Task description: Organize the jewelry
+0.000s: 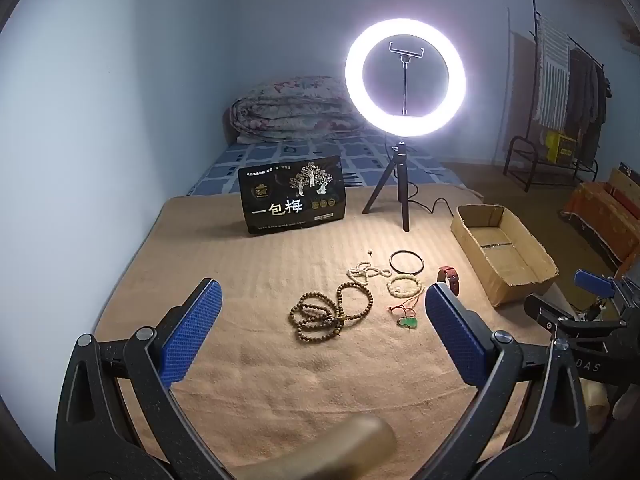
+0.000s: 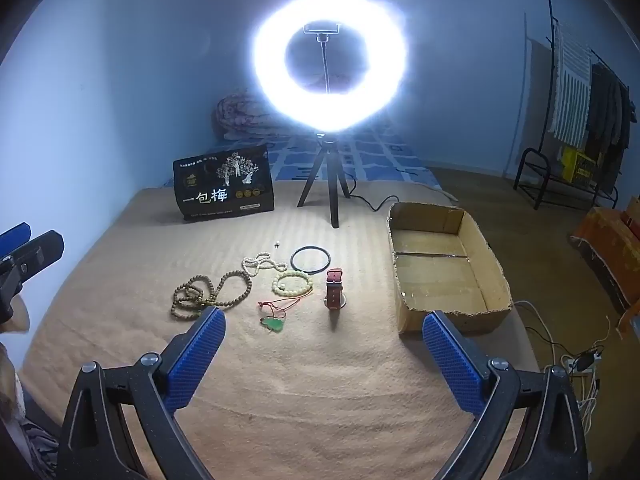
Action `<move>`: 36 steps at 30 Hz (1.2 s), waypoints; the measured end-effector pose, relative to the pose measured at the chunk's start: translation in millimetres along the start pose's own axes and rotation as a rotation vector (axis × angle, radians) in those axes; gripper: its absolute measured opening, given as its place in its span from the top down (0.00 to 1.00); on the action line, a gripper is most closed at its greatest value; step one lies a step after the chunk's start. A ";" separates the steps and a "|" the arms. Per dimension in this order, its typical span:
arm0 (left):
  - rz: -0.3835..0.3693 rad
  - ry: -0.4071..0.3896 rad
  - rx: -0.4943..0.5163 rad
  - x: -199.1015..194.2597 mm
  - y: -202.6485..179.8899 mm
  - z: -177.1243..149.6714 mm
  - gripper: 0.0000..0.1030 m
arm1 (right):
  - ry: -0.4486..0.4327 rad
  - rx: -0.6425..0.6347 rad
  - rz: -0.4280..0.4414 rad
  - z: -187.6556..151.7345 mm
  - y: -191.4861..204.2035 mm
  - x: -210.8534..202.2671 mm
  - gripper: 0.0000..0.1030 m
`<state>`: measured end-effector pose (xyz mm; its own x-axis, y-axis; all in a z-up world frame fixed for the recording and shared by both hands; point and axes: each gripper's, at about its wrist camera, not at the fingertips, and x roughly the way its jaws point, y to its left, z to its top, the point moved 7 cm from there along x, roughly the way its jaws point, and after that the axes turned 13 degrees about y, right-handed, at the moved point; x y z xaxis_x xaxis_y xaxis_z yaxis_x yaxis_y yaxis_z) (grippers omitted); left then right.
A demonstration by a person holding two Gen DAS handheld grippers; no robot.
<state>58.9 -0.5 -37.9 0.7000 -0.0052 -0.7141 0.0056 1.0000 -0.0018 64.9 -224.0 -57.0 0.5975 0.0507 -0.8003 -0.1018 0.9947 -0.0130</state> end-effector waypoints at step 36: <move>0.004 -0.008 -0.005 0.2 2.6 1.5 0.00 | -0.003 0.004 0.002 0.7 1.3 -1.9 0.03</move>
<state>60.1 2.1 -37.0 0.7056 -0.0016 -0.7087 -0.0005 1.0000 -0.0026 64.3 -222.8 -55.1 0.5994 0.0528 -0.7987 -0.0996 0.9950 -0.0090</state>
